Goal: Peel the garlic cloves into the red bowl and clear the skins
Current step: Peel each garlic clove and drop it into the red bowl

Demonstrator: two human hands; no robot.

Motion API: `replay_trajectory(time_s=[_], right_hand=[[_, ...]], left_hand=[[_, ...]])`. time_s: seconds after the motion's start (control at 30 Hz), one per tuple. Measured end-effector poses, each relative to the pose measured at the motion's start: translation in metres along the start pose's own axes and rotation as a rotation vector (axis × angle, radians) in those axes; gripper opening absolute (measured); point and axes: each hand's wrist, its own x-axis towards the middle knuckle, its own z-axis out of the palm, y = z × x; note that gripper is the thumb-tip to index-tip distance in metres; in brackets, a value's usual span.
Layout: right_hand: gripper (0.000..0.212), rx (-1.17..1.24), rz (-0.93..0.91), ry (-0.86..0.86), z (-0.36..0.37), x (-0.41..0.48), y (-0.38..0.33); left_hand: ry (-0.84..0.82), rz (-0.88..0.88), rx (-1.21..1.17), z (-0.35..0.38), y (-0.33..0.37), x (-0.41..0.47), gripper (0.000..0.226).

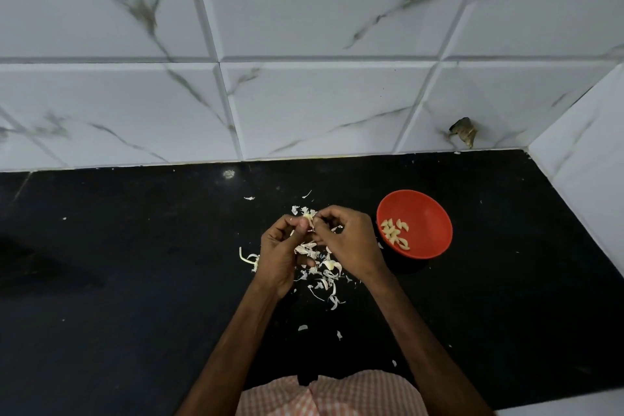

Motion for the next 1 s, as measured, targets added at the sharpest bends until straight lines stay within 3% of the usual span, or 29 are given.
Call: replay_trajectory(time_s=[0.8, 1.0], right_hand=[[0.015, -0.070, 0.012, -0.027, -0.0006, -0.0019, -0.0007], [0.011, 0.064, 0.038, -0.104, -0.0073, -0.0010, 0.0004]], left_hand=[[0.012, 0.050, 0.070, 0.0034, -0.0025, -0.0049, 0.010], [-0.004, 0.021, 0.092, -0.0020, 0.0005, -0.0010, 0.016]])
